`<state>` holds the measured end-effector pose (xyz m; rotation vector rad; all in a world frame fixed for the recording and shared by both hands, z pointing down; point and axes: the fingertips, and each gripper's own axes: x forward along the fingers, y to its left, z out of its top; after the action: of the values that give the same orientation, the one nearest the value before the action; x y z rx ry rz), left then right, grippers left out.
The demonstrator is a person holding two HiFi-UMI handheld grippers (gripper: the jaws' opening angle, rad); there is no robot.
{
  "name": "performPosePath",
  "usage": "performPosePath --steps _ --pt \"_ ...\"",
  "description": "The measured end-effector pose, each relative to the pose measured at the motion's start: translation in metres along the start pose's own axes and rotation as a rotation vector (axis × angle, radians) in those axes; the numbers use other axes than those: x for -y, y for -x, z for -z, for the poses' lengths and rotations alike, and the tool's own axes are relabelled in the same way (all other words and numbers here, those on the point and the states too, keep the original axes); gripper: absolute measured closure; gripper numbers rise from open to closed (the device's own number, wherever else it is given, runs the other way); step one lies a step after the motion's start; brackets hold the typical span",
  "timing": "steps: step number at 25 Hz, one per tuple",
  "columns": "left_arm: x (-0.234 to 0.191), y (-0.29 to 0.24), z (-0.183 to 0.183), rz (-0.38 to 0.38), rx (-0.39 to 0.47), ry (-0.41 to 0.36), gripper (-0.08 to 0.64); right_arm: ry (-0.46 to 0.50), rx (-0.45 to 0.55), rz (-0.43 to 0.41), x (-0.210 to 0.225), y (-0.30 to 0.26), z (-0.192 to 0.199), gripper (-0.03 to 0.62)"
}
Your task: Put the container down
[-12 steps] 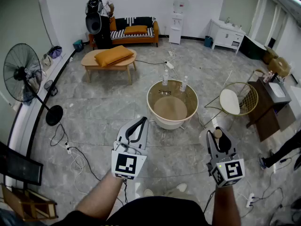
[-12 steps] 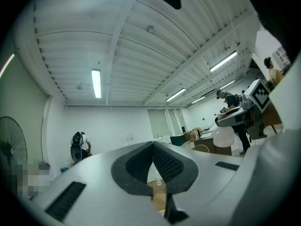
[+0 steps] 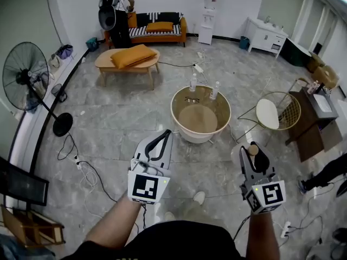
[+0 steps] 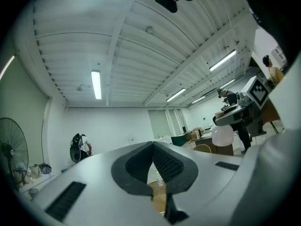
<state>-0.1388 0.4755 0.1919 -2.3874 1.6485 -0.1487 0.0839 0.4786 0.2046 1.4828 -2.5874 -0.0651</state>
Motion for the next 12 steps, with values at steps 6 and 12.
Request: performPosePath --steps 6,12 --pt "-0.001 -0.020 0.016 -0.025 -0.047 -0.011 0.545 0.003 0.002 -0.028 0.024 -0.022 0.013 0.442" --pt "0.005 -0.055 0.019 -0.028 -0.045 0.029 0.545 0.001 -0.003 -0.051 0.048 -0.043 0.017 0.442"
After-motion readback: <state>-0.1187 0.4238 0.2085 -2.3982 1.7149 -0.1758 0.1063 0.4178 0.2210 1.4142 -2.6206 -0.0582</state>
